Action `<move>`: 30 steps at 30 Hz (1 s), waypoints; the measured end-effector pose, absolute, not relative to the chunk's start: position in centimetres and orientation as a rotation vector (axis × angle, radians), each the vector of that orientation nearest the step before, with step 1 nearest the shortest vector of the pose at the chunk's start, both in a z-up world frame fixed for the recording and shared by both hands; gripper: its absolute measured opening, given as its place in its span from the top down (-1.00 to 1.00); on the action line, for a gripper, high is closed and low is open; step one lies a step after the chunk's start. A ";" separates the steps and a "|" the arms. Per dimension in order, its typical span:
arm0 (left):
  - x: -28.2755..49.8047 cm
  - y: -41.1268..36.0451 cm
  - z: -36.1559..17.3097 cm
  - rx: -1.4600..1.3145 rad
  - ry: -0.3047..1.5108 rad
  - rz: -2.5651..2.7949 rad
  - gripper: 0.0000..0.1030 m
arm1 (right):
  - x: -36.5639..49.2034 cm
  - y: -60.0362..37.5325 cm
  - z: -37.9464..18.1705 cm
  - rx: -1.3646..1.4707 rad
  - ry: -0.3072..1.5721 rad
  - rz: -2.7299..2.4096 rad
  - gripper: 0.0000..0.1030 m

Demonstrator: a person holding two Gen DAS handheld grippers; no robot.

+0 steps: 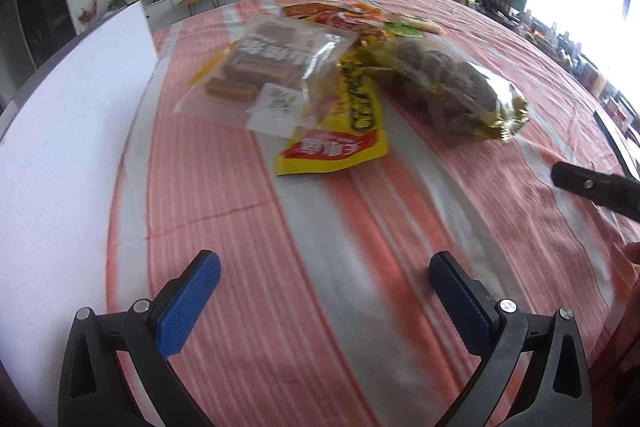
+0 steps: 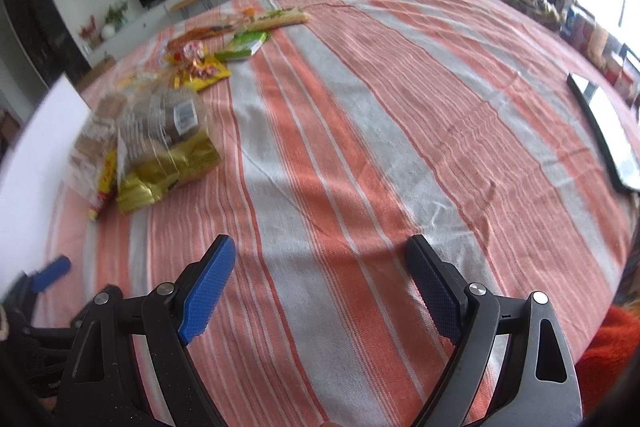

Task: Organize snacks
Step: 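Grasp the clear bag of brown cakes with the left gripper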

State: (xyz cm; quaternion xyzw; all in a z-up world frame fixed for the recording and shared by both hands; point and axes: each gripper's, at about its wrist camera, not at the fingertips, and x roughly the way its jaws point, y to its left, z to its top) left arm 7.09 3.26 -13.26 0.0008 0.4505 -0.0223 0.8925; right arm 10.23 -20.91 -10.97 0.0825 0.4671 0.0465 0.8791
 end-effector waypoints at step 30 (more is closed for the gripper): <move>7.3 3.1 -13.3 -0.003 0.929 -0.025 -1.00 | 13.4 -19.0 -10.9 0.053 0.938 0.059 -0.70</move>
